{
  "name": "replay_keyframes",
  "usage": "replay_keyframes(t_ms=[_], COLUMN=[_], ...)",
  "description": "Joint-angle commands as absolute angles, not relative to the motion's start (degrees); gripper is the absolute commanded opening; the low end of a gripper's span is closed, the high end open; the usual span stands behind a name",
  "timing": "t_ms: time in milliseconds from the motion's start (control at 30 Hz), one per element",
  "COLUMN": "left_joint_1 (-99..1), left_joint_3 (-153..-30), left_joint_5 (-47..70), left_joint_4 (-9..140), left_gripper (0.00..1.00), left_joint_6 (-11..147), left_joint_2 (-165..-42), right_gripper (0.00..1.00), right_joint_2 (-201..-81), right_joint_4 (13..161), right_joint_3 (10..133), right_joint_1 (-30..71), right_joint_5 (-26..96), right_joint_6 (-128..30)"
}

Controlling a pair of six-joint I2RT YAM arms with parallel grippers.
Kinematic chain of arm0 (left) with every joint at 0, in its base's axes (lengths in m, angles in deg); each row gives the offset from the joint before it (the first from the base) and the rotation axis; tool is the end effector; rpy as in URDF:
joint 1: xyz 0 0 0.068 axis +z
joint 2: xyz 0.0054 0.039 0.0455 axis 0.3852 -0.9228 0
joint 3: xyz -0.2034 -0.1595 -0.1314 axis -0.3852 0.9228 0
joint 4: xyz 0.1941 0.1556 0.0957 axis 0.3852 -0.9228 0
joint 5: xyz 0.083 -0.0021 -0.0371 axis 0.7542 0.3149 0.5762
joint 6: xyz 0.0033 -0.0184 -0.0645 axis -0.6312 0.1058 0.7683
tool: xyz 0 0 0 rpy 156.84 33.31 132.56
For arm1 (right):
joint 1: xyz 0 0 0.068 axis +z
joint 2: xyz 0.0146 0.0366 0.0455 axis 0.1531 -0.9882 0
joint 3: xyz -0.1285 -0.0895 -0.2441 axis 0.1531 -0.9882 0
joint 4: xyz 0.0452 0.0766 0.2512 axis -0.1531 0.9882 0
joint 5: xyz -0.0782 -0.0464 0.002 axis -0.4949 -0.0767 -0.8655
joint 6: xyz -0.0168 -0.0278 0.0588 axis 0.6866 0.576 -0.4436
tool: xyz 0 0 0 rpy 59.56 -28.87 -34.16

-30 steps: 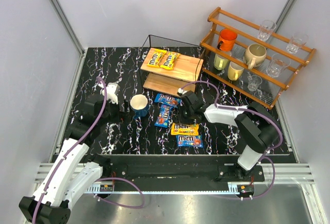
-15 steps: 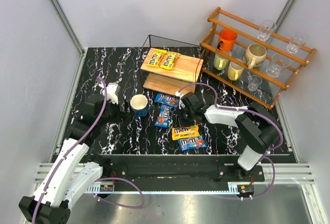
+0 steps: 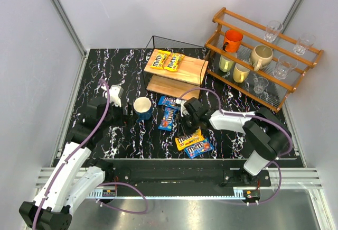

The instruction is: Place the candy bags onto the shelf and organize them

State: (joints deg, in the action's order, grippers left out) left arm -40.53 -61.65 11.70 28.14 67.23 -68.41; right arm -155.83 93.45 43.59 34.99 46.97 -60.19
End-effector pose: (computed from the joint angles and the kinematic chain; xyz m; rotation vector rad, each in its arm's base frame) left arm 0.1508 -0.0567 0.2938 0.2238 2.1690 -0.4396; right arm 0.2258 0.2411 0.1435 -0.7395 2.5808 0.8151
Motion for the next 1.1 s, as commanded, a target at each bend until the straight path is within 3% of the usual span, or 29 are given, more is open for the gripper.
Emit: replay_keyframes(t_ms=[0, 200, 567, 1067], left_joint_1=[-40.8, -40.9, -40.9, -40.9], left_joint_3=[-62.3, -62.3, -62.3, -62.3], left_joint_5=[12.7, 12.7, 12.7, 12.7], left_joint_4=[29.8, 29.9, 29.8, 29.9], left_gripper=[0.99, 0.99, 0.99, 0.99], left_joint_6=[67.6, 67.7, 67.7, 67.7], left_joint_2=[-67.9, -68.1, -68.1, -68.2], right_gripper=[0.04, 0.00, 0.00, 0.00], right_joint_2=[-147.2, -140.5, -141.2, -142.1], right_joint_4=[92.5, 96.3, 116.7, 121.3], right_joint_3=[42.5, 43.4, 47.3, 43.0], right_joint_1=[35.3, 35.3, 35.3, 35.4], right_joint_5=[45.0, 38.1, 20.3, 17.6], right_joint_6=[-62.0, -65.0, -79.5, -89.6])
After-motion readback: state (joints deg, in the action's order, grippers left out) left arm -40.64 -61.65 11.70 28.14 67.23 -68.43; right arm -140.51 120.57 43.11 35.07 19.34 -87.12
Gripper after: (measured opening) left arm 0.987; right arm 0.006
